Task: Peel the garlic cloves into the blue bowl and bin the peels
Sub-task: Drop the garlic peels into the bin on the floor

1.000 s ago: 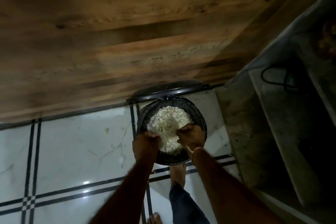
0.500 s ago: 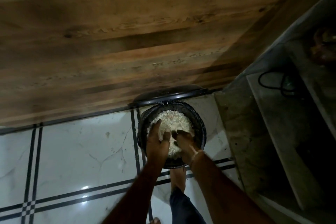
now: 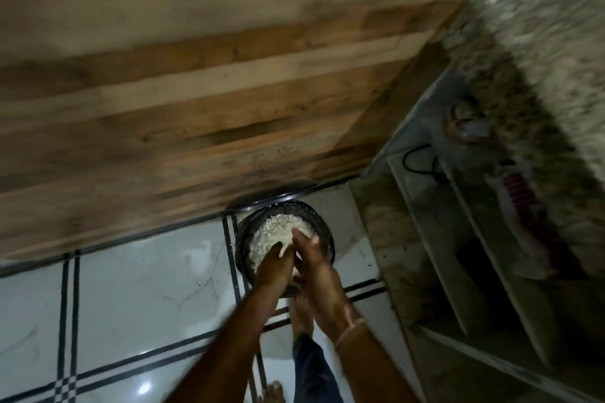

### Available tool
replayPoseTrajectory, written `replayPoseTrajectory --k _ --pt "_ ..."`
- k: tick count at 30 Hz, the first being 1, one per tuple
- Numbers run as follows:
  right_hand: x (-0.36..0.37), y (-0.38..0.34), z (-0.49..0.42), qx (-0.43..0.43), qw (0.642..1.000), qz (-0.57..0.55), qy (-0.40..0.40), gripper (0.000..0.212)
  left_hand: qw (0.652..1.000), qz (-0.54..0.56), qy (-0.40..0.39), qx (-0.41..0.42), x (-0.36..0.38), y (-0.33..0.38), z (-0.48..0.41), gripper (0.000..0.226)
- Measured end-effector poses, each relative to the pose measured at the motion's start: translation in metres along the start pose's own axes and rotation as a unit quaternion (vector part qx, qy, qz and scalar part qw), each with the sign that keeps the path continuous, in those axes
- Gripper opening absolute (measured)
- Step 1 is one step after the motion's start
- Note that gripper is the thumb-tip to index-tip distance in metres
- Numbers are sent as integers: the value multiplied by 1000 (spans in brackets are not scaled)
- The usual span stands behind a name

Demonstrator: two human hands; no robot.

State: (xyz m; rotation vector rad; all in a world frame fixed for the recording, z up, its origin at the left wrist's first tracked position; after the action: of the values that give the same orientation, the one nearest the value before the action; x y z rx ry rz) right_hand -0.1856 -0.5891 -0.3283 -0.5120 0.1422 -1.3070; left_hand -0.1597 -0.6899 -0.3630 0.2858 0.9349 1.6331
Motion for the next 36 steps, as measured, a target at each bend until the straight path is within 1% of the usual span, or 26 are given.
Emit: replayPoseTrajectory --k 1,2,4,7,10,12,14,17,20,23,25,28,31,34,36 --pt "-1 -8 34 -7 1000 -15 5 48 999 -26 -5 23 -9 18 18 56" --pt "-2 -14 62 -9 1000 -6 19 40 997 -45 -16 57 -15 38 41 56" --pt "-16 -24 118 -73 995 24 60 36 990 -67 -26 121 -23 70 92 56" --pt "-34 -34 193 -116 985 86 97 33 973 -125 -54 187 -23 109 161 56" --pt "-54 -42 283 -182 960 135 163 19 943 -184 -64 271 -14 147 226 54" --pt "-82 -38 335 -238 930 138 243 26 920 -223 -76 312 -1 167 267 52" --pt "-108 -25 380 -276 900 154 300 33 902 -243 -98 344 18 183 307 49" --pt "-146 -4 431 -301 873 148 355 20 879 -238 -139 388 52 198 353 42" --pt "-184 18 468 -303 846 167 406 23 857 -232 -170 428 87 206 387 40" --pt "-234 47 494 -288 823 178 457 26 818 -254 -205 474 139 210 426 39" --pt "-265 64 511 -283 806 174 489 27 804 -257 -229 485 172 209 450 38" --pt "-323 96 535 -278 797 141 518 22 786 -254 -270 494 235 205 487 38" --pt "-379 126 557 -262 790 116 542 25 770 -258 -301 500 292 199 519 38" --pt "-439 155 572 -238 785 102 562 26 760 -267 -326 494 349 188 545 39" --pt "-472 167 578 -223 784 112 568 27 759 -266 -326 496 382 185 557 39"
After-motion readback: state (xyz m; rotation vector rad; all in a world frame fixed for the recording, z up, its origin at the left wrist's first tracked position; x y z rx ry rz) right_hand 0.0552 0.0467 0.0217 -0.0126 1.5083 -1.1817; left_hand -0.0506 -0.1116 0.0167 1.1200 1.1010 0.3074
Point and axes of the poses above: each hand's wrist, its own z-axis away from the middle knuckle, its own x-axis out of the palm, y = z × x, the point moved 8 cm from there along -z, towards the middle knuckle, and after that the axes turned 13 degrees about x, right-handed, at the moved point
